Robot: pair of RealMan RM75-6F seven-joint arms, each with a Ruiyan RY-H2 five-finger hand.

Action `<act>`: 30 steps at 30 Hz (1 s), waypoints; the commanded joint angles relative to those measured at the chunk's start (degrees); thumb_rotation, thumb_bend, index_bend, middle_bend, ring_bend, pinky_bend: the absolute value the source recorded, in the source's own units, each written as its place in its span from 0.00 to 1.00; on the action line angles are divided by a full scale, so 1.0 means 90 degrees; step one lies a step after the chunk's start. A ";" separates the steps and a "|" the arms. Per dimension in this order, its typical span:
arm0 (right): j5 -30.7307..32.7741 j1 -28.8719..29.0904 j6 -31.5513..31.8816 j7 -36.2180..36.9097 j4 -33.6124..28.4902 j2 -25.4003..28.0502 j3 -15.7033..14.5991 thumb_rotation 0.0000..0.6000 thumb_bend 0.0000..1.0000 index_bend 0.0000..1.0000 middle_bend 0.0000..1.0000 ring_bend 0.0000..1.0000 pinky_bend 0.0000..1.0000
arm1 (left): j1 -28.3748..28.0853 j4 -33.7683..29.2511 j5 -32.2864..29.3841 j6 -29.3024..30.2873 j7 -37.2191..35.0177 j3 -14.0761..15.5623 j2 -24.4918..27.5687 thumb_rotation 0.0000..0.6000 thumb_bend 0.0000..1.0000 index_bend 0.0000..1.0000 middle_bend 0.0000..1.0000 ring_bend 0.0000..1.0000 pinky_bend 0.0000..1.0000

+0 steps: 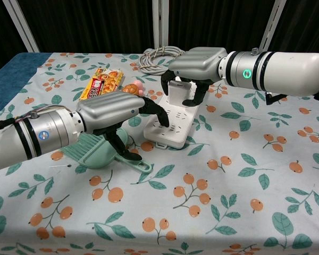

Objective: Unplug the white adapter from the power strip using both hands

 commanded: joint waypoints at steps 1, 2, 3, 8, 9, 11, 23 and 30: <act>-0.0081 -0.0049 0.0098 0.0137 -0.0014 0.0034 -0.0009 1.00 0.42 0.90 0.69 0.48 0.38 | -0.0009 -0.0006 -0.0009 0.0002 -0.0015 0.0006 0.0004 1.00 0.14 0.27 0.26 0.16 0.18; -0.0107 -0.0060 0.0121 0.0179 -0.0023 0.0047 -0.0016 1.00 0.42 0.90 0.69 0.48 0.38 | -0.0013 -0.0009 -0.0018 -0.0004 -0.0017 0.0007 0.0007 1.00 0.15 0.27 0.26 0.16 0.18; -0.0152 -0.0073 0.0157 0.0225 -0.0032 0.0062 -0.0029 1.00 0.42 0.91 0.70 0.48 0.38 | -0.0018 -0.0012 -0.0032 -0.0012 -0.0020 0.0007 0.0009 1.00 0.14 0.27 0.26 0.16 0.18; -0.0281 -0.0135 0.0261 0.0390 -0.0031 0.0105 -0.0088 1.00 0.42 0.92 0.71 0.49 0.38 | -0.0041 -0.0028 -0.0072 -0.0031 -0.0027 0.0001 0.0017 1.00 0.14 0.27 0.26 0.16 0.18; -0.0325 -0.0153 0.0293 0.0443 -0.0025 0.0111 -0.0110 1.00 0.43 0.93 0.71 0.49 0.38 | -0.0047 -0.0031 -0.0084 -0.0040 -0.0030 0.0000 0.0018 1.00 0.14 0.27 0.26 0.16 0.18; -0.0398 -0.0181 0.0337 0.0528 -0.0019 0.0124 -0.0153 1.00 0.44 0.94 0.71 0.49 0.38 | -0.0056 -0.0036 -0.0108 -0.0061 -0.0035 -0.0003 0.0023 1.00 0.14 0.27 0.26 0.16 0.18; -0.0750 -0.0395 0.0719 0.0799 0.0081 0.0187 -0.0347 1.00 0.44 0.95 0.72 0.50 0.38 | -0.0127 -0.0077 -0.0183 -0.0151 -0.0009 -0.0009 0.0042 1.00 0.14 0.26 0.26 0.16 0.18; -0.0895 -0.0473 0.0975 0.0945 0.0179 0.0137 -0.0345 1.00 0.44 0.95 0.73 0.50 0.38 | -0.0153 -0.0088 -0.0227 -0.0175 0.0033 -0.0019 0.0028 1.00 0.14 0.26 0.26 0.16 0.18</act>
